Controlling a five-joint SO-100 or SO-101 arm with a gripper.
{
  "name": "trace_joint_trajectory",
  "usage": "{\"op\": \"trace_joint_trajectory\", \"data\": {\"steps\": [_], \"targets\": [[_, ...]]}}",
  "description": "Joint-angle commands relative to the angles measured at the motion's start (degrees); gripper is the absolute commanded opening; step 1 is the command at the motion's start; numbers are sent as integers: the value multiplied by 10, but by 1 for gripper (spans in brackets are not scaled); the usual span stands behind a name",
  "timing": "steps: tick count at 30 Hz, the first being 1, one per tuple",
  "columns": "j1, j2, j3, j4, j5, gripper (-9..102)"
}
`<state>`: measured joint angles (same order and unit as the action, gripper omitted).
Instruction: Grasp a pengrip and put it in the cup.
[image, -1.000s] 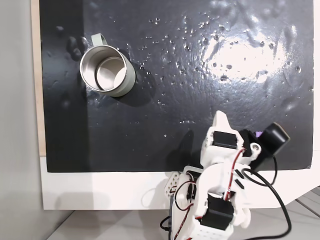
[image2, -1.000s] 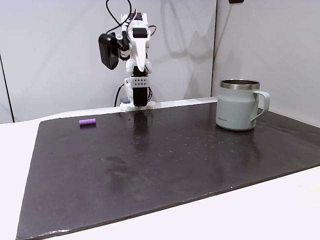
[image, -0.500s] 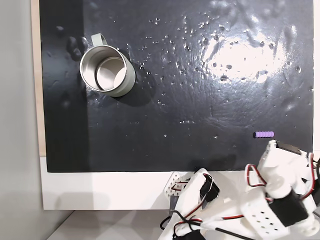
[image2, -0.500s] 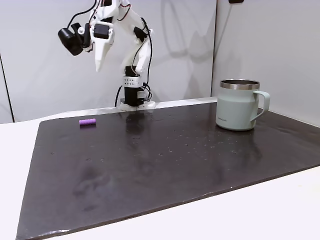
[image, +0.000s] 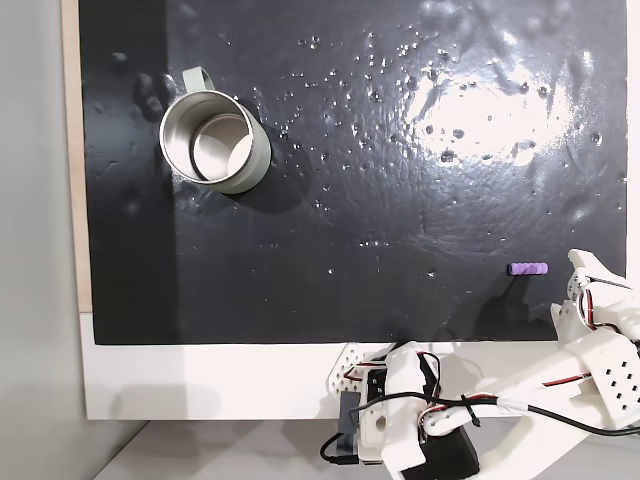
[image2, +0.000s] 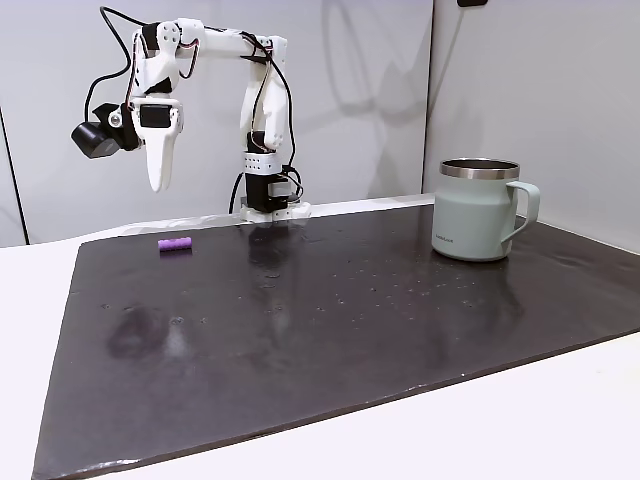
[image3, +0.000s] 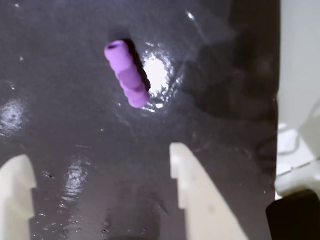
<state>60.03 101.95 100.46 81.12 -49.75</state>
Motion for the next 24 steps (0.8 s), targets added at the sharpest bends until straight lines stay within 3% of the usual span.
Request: {"op": "trace_joint_trajectory", "data": {"steps": [1,12,24], "targets": [[4,3,25,-52,-18,28],[-27,-8,188,-236,-49,27],[-31,-79,197,-281,-60,18]]}}
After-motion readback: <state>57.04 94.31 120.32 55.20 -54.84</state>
